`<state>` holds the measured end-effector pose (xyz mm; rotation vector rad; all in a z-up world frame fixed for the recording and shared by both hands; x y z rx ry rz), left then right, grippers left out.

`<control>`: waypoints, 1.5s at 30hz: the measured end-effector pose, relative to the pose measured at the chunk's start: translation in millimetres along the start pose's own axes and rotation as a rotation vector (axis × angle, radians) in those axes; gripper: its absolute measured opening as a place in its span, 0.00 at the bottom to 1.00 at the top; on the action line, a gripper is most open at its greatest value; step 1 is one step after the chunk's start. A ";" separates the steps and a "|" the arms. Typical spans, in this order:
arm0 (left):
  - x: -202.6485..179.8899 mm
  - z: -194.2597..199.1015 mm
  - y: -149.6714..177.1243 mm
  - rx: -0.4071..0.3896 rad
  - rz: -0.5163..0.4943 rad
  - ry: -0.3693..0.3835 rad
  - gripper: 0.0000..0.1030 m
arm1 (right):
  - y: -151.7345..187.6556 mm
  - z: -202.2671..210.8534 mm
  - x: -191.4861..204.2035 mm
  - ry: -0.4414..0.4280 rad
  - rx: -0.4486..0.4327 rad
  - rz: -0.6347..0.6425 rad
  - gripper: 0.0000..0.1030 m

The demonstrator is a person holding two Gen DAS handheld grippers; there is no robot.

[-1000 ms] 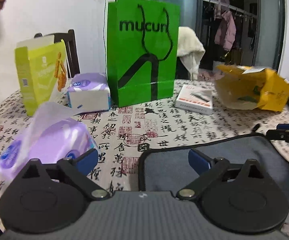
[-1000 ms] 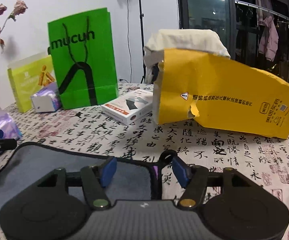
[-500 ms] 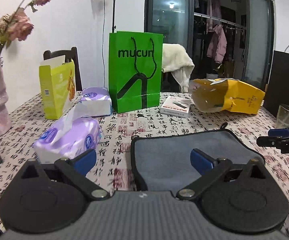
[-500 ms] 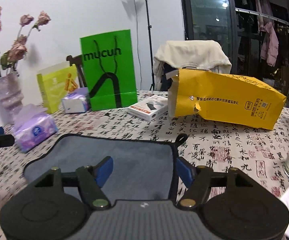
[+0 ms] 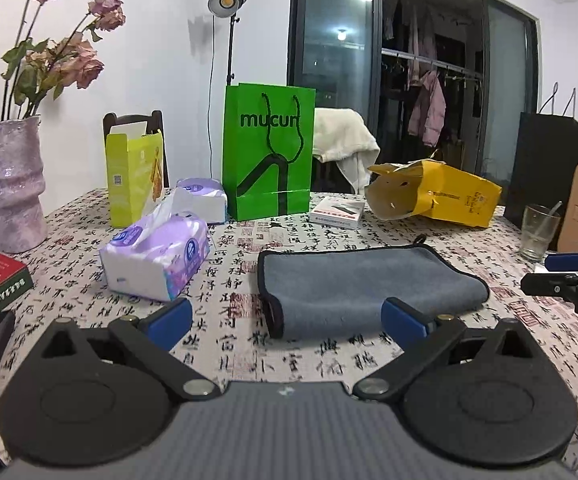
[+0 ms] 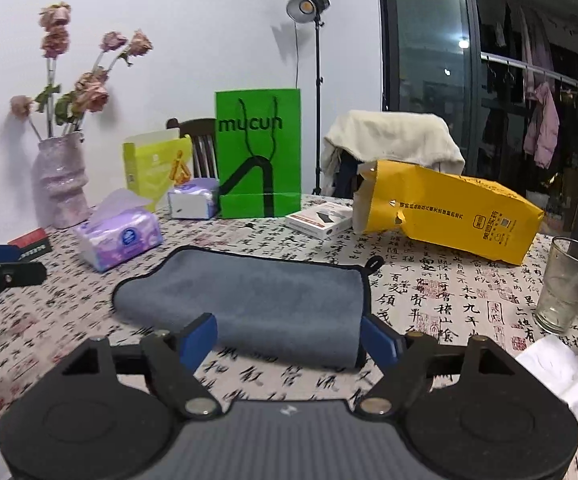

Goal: Fold towel

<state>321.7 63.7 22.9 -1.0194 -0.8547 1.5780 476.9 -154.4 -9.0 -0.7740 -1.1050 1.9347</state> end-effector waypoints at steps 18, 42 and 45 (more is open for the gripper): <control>3.0 82.6 45.9 -0.077 -0.030 -0.020 1.00 | 33.9 80.2 47.0 0.017 -0.078 -0.053 0.80; -7.1 174.0 84.4 -0.143 -0.052 0.057 1.00 | 85.7 176.2 119.6 0.058 -0.093 -0.065 0.88; -5.5 179.4 90.1 -0.141 -0.034 0.059 1.00 | 94.5 186.7 124.3 0.065 -0.085 -0.084 0.88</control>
Point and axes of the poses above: each gripper's, at about its wrist camera, not at the fingertips, and z roughly against the way its jaws point, x to its left, y to its underside, the point moved 9 cm from there along -z, roughly the way its jaws point, and after that the axes turned 10 degrees about z, right-handed, at the moved point
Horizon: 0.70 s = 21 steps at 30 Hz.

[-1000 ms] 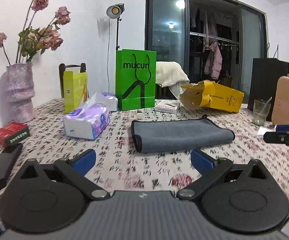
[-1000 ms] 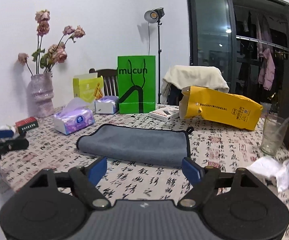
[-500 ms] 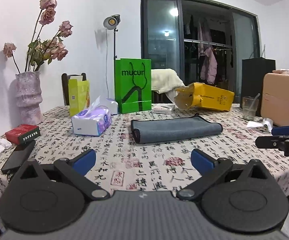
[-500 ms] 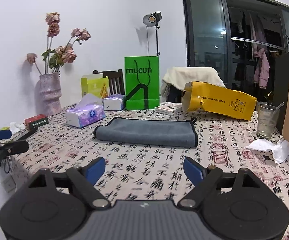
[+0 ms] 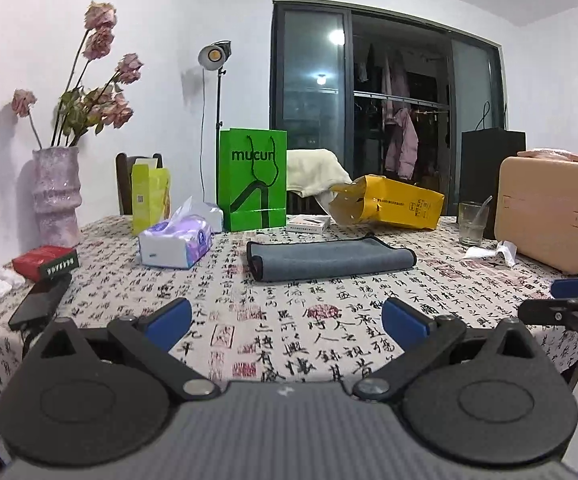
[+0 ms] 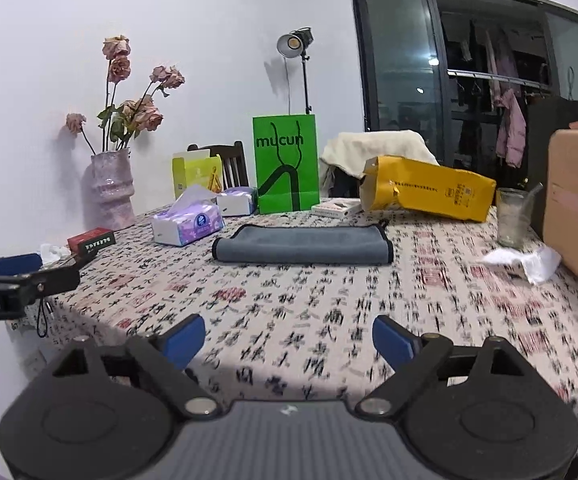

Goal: Fold towel

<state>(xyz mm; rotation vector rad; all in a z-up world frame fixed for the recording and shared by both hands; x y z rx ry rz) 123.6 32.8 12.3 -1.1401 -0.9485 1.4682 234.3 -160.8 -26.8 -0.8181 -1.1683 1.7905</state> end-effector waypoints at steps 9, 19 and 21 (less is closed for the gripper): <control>3.2 10.4 8.0 0.002 0.033 0.004 1.00 | 9.7 28.4 10.5 0.045 -0.004 0.025 0.89; -0.4 15.2 26.6 0.031 0.026 0.015 1.00 | 9.2 43.5 29.9 0.061 -0.033 0.071 0.90; -2.2 16.3 29.8 0.040 0.020 0.021 1.00 | 10.6 45.9 31.1 0.060 -0.030 0.066 0.90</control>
Point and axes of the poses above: each gripper's, at about its wrist camera, not at the fingertips, and z roughly against the way its jaws point, x to its left, y to its underside, the point moved 9 cm from there along -z, roughly the way its jaws point, and after that the axes turned 10 degrees about z, right-handed, at the moved point
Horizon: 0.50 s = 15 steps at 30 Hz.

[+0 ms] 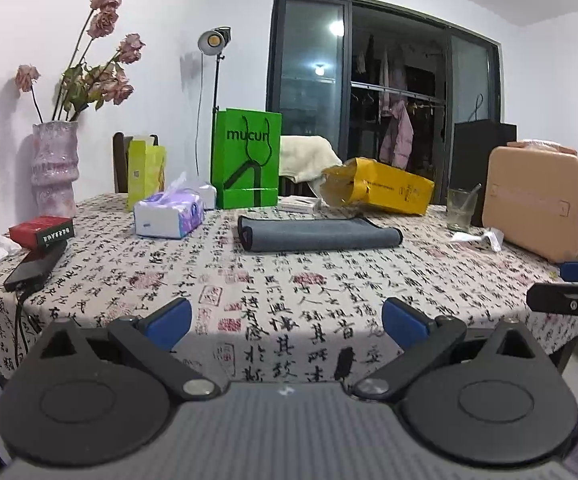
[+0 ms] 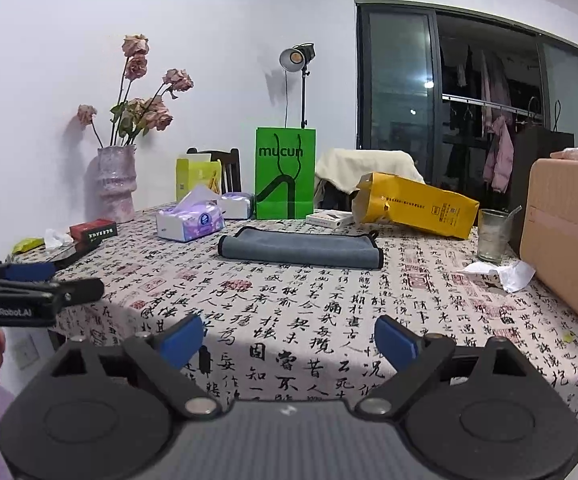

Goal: Fold towel

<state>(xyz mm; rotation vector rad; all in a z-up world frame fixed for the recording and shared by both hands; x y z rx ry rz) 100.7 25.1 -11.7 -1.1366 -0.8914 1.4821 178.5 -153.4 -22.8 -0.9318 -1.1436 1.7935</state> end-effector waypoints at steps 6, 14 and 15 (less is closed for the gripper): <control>-10.0 5.2 5.7 0.005 -0.034 0.020 1.00 | 5.0 6.2 1.3 -0.005 0.003 -0.029 0.90; -10.5 7.0 13.1 0.044 -0.046 0.009 1.00 | 12.0 9.7 5.6 -0.029 0.010 -0.058 0.90; -10.2 7.3 13.6 0.047 -0.047 0.009 1.00 | 12.7 9.9 5.1 -0.033 0.012 -0.064 0.90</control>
Point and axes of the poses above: each gripper's, at about its wrist camera, not at the fingertips, and z roughly against the way its jaws point, x to its left, y to its underside, the point moved 9 cm from there along -z, roughly the way its jaws point, and after that the axes turned 10 degrees about z, right-handed, at the moved point
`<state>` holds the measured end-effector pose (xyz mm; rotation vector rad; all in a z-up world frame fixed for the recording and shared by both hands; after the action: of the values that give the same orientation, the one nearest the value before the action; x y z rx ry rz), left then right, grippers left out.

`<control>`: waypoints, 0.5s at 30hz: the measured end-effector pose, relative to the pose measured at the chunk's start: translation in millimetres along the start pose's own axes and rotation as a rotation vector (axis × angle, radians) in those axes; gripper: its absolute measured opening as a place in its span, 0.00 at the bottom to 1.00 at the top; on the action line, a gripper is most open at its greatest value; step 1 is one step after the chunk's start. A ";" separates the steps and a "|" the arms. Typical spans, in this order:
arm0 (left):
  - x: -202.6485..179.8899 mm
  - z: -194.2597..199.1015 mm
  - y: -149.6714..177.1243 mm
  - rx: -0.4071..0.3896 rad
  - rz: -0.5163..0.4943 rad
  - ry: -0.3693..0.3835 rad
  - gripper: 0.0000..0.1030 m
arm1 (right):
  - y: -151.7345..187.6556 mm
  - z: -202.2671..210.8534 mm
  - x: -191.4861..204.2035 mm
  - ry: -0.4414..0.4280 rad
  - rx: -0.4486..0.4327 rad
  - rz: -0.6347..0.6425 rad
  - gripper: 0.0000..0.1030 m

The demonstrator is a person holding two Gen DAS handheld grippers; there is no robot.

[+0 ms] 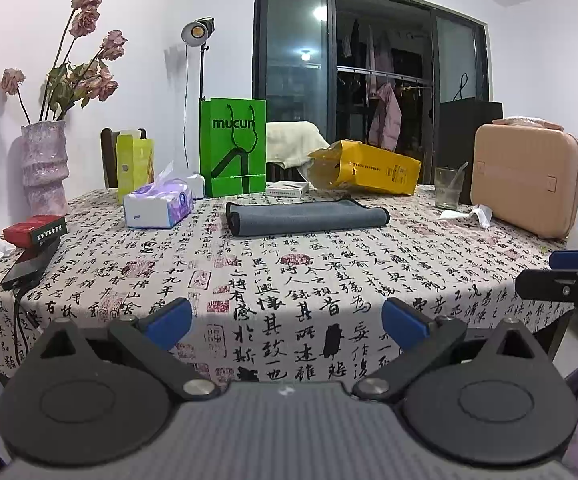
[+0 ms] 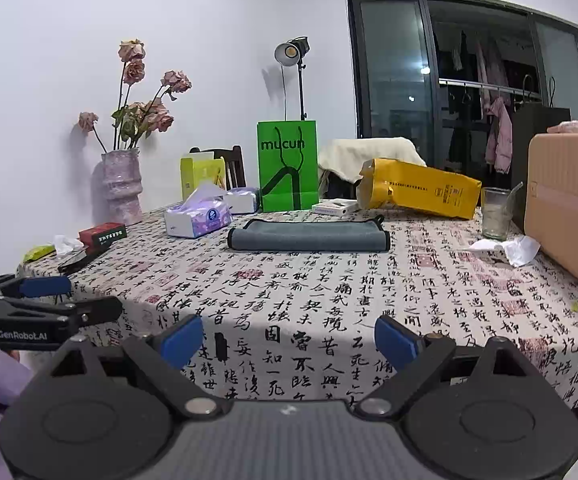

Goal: Fold towel

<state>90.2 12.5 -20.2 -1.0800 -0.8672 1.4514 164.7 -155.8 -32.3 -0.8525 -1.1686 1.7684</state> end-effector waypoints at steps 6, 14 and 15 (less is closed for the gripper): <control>2.2 4.1 1.9 0.021 -0.013 0.010 1.00 | 0.2 2.7 1.2 -0.014 0.008 -0.011 0.90; 0.2 11.5 5.2 0.037 -0.009 0.017 1.00 | 7.0 9.3 0.5 -0.016 0.023 -0.030 0.90; -1.3 12.4 5.2 0.034 -0.014 0.021 1.00 | 7.4 10.1 0.1 -0.011 0.024 -0.030 0.91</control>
<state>76.8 10.9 -20.9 -1.0594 -0.8309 1.4363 154.0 -161.1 -35.9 -0.8082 -1.1593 1.7616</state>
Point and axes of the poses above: each gripper's, at about its wrist camera, not at the fingertips, and z roughly against the way its jaws point, x to its left, y to its underside, the point moved 9 cm from there along -z, roughly the way its jaws point, and after that the axes turned 10 degrees about z, right-handed, at the moved point
